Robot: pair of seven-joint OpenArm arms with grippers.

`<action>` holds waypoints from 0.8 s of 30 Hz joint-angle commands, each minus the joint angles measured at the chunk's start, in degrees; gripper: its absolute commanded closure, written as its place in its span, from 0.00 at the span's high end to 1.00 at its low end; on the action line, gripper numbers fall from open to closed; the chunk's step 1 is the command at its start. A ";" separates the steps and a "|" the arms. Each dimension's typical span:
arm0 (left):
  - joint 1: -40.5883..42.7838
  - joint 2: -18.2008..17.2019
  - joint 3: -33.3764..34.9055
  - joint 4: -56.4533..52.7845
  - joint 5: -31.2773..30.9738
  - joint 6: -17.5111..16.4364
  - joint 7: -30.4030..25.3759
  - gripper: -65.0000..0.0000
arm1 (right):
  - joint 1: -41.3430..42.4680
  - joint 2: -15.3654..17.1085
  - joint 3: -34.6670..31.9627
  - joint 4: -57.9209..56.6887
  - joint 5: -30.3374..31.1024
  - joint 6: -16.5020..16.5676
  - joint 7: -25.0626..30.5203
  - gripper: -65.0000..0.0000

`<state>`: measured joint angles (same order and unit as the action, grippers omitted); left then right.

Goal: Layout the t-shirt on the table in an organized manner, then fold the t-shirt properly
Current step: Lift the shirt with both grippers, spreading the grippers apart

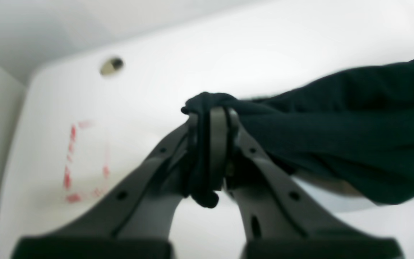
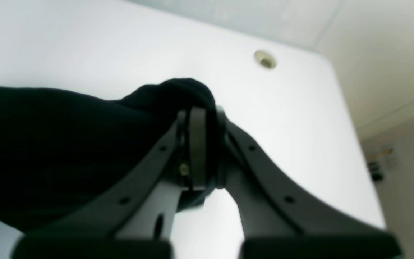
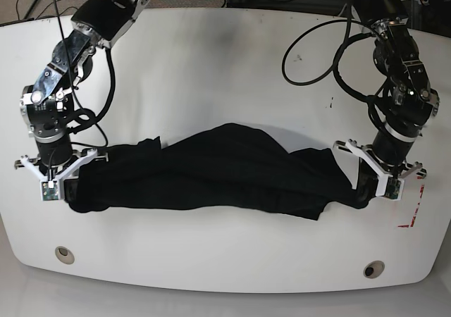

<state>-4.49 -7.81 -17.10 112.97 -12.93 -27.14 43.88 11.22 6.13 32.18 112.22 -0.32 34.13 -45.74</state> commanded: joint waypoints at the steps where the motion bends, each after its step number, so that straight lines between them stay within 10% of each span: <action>1: -2.85 -1.11 -0.08 1.19 -0.65 0.19 -1.81 0.00 | 3.06 1.91 0.21 1.05 0.27 -0.68 0.77 0.00; 24: -28.43 -5.77 8.00 1.27 -0.13 0.19 -0.58 0.00 | 20.64 10.44 -12.45 0.79 -0.96 -1.12 -2.40 0.01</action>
<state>-28.42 -13.02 -8.93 113.21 -12.95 -27.59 44.18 28.08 14.96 20.73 112.27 -0.99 33.41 -49.95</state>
